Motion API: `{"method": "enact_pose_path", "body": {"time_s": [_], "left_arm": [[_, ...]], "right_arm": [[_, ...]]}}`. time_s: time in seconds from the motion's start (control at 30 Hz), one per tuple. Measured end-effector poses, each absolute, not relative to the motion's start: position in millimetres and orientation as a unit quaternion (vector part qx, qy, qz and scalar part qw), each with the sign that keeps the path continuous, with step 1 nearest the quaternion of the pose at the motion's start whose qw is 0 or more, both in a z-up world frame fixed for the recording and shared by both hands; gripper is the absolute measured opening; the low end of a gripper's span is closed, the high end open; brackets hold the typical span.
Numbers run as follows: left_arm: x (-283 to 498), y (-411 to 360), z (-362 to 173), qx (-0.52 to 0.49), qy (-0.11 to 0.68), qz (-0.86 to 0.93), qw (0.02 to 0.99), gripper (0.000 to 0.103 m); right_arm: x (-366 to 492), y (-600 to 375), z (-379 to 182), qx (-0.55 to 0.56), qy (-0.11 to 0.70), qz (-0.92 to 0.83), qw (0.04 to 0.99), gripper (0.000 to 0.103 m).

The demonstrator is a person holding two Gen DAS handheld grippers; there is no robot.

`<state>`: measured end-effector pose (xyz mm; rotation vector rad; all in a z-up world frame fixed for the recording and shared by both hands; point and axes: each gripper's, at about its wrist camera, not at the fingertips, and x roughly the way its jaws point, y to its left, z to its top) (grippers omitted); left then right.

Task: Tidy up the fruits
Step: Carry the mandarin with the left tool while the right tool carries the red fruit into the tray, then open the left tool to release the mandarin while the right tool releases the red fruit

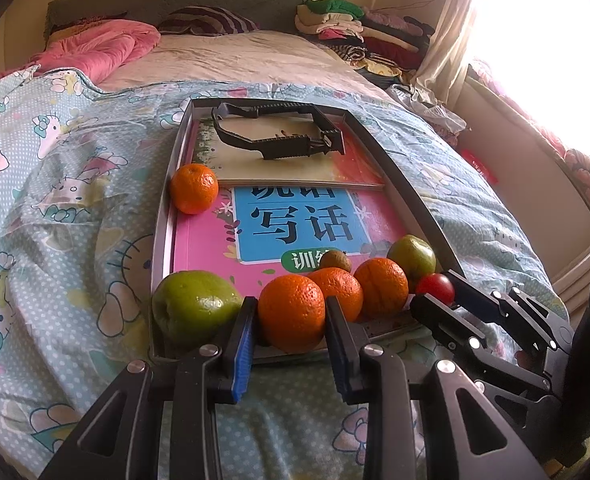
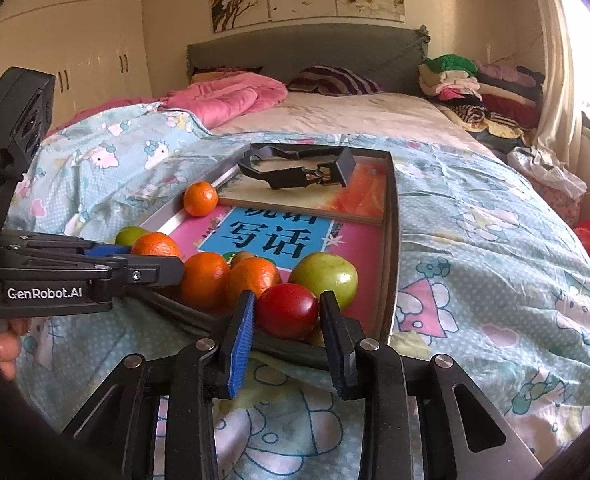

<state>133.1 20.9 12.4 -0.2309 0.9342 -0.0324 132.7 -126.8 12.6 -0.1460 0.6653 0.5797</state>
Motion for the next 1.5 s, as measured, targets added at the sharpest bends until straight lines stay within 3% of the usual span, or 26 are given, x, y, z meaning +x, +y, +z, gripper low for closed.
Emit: {"method": "enact_pose_path", "body": {"time_s": [0.23,0.47,1.17,1.5], "left_arm": [[133.0,21.2,12.9,-0.111,0.449,-0.016,0.886,0.033],[133.0,20.5,11.8,-0.109,0.451,-0.016,0.886,0.034],[126.1,21.4,21.7,-0.111,0.444,-0.021,0.889,0.046],[118.0,21.4,37.5,-0.100,0.421,-0.013,0.902,0.063]], "right_arm": [[130.6,-130.2,13.2,-0.064,0.318,0.280,0.904,0.043],[124.7,-132.5,15.8,-0.061,0.305,0.279,0.909,0.061],[121.8,-145.8,20.1,-0.043,0.296,0.264,0.917,0.068],[118.2,-151.8,25.0,-0.036,0.287,0.254,0.923,0.070]]}}
